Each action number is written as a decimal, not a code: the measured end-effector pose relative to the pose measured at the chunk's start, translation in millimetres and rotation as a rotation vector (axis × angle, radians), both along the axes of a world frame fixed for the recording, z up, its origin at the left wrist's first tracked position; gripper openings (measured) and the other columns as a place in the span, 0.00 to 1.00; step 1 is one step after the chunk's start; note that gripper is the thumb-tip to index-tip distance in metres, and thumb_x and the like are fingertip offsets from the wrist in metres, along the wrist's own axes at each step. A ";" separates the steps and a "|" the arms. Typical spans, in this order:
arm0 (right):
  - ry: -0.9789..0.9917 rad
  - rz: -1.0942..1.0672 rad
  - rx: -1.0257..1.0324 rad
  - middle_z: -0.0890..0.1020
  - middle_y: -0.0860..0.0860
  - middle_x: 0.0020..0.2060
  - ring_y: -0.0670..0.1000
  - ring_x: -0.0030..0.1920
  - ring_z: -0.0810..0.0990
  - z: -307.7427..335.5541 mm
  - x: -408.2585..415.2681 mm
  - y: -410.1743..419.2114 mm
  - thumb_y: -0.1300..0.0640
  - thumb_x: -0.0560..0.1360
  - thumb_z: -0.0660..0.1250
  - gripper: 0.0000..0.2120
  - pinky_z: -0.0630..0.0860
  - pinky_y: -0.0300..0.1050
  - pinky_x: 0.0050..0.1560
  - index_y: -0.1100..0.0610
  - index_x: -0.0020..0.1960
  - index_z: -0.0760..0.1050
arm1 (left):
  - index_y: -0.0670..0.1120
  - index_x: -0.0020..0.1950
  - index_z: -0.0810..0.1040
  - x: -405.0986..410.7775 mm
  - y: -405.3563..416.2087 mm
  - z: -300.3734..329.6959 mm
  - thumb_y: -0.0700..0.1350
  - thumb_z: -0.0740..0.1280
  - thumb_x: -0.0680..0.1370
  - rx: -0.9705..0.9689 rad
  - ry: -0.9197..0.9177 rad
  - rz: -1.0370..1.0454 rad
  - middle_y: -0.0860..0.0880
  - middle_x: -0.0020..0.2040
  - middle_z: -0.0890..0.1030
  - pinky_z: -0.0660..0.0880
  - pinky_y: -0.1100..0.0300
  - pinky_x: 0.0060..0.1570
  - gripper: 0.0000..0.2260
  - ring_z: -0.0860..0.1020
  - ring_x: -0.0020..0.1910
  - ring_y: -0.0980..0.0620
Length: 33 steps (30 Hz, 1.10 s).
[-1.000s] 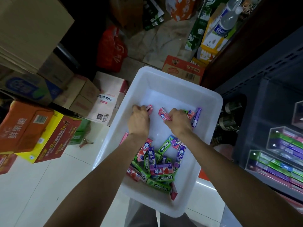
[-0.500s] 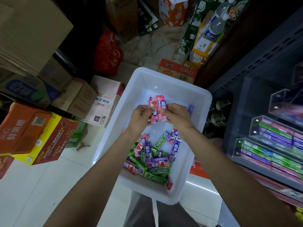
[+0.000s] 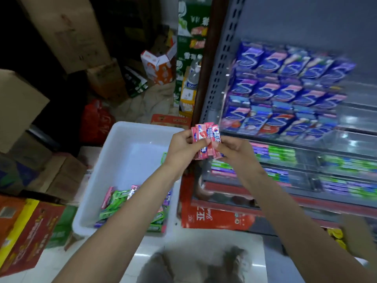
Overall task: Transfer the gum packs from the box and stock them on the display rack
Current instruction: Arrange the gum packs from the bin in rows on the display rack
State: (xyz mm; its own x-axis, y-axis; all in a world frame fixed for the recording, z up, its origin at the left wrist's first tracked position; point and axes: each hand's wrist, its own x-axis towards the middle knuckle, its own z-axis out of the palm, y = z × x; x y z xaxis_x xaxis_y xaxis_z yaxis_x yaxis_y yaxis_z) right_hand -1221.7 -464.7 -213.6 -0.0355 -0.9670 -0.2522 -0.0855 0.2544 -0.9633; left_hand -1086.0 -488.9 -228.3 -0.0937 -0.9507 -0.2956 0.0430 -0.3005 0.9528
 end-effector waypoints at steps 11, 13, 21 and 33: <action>0.009 -0.064 -0.006 0.83 0.46 0.38 0.43 0.39 0.80 32.7 -275.8 56.0 0.63 0.76 0.66 0.07 0.79 0.36 0.42 0.53 0.46 0.79 | 0.41 0.45 0.80 -259.0 47.8 38.9 0.36 0.70 0.74 -0.059 -0.077 -0.067 0.51 0.35 0.80 0.71 0.71 0.27 0.02 0.77 0.27 0.64; 0.012 -0.077 0.012 0.83 0.47 0.38 0.45 0.41 0.80 34.6 -316.3 58.7 0.65 0.77 0.64 0.09 0.77 0.39 0.46 0.53 0.47 0.79 | 0.41 0.44 0.80 -291.4 54.4 44.3 0.36 0.70 0.74 -0.056 -0.064 -0.039 0.52 0.34 0.79 0.69 0.72 0.26 0.02 0.77 0.26 0.65; 0.109 -0.151 -0.033 0.82 0.53 0.38 0.45 0.35 0.80 37.8 -407.7 42.4 0.70 0.74 0.66 0.10 0.79 0.37 0.40 0.62 0.53 0.78 | 0.44 0.48 0.79 -343.2 49.9 60.2 0.37 0.69 0.75 -0.054 -0.109 0.031 0.52 0.39 0.81 0.73 0.73 0.29 0.04 0.79 0.29 0.65; 0.903 0.154 -0.275 0.82 0.55 0.54 0.52 0.49 0.81 20.2 -402.9 -1.7 0.67 0.76 0.64 0.14 0.77 0.41 0.56 0.59 0.60 0.78 | 0.46 0.48 0.79 -335.5 35.9 62.4 0.40 0.70 0.75 -0.057 -0.192 0.008 0.53 0.41 0.82 0.76 0.71 0.35 0.04 0.81 0.38 0.60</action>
